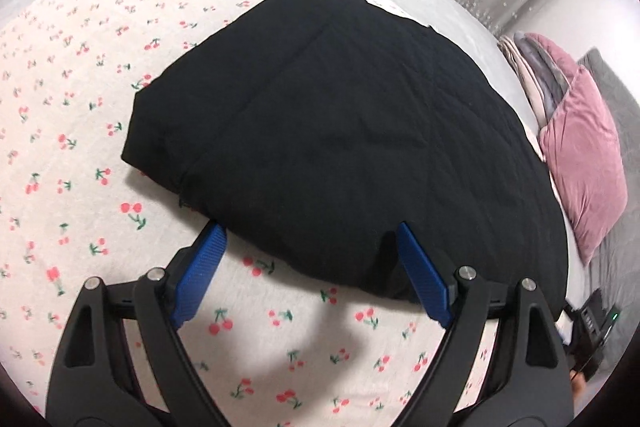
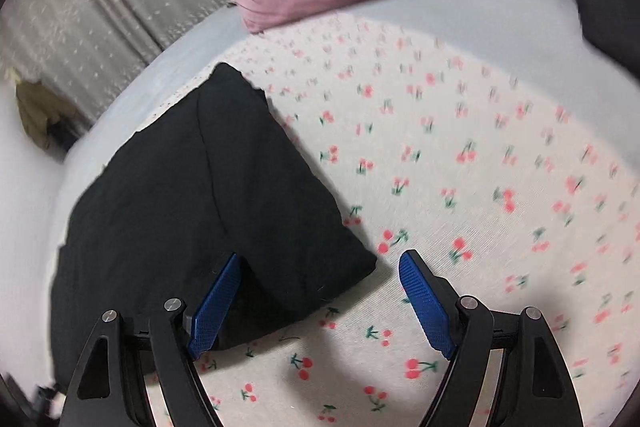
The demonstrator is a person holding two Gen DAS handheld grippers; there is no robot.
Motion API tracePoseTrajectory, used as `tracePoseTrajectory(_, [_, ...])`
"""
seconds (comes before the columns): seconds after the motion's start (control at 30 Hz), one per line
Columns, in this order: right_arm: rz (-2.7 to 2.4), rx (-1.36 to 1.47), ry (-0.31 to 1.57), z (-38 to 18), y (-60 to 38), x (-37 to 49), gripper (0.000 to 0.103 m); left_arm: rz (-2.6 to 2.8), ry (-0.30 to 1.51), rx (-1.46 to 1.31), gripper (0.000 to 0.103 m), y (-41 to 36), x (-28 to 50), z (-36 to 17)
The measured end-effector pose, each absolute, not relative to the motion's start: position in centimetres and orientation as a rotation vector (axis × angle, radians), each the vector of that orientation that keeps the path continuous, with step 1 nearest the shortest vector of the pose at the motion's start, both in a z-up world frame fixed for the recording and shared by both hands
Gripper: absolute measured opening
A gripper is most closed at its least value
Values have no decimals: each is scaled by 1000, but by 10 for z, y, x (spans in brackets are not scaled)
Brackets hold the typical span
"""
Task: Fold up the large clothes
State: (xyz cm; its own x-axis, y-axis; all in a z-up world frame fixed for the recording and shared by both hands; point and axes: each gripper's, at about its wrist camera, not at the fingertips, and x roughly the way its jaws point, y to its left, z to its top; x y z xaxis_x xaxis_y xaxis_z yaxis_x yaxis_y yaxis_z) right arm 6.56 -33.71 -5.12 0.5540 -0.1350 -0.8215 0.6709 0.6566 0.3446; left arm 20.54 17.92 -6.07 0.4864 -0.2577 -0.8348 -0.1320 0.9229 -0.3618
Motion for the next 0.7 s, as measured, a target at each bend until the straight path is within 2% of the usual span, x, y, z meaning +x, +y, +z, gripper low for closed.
tracePoseTrajectory(0.1, [-480, 813, 843, -61, -345, 64, 82, -85, 1082, -514, 87, 187, 213, -73])
tracePoseTrajectory(0.33, [-368, 952, 714, -73, -359, 74, 84, -142, 939, -779, 87, 211, 219, -88])
tracePoseTrajectory(0.37, [-345, 972, 688, -75, -362, 76, 79, -151, 914, -827, 86, 214, 220, -91])
tracePoseTrajectory(0.4, [-328, 988, 672, -76, -365, 77, 64, -151, 898, -856, 84, 217, 221, -93])
tracePoseTrajectory(0.43, [-309, 1007, 659, -78, -366, 78, 56, -147, 884, -883, 77, 220, 221, -95])
tracePoseTrajectory(0.47, [-288, 1040, 643, -81, -369, 78, 42, -137, 865, -914, 65, 222, 223, -99])
tracePoseTrajectory(0.57, [-248, 1102, 614, -80, -374, 77, 29, -141, 828, -986, 37, 234, 221, -109])
tracePoseTrajectory(0.63, [-237, 1078, 592, -68, -370, 74, 26, -143, 816, -1004, 28, 234, 221, -106])
tracePoseTrajectory(0.7, [-229, 1028, 565, -46, -362, 69, 23, -157, 785, -976, 25, 233, 219, -88])
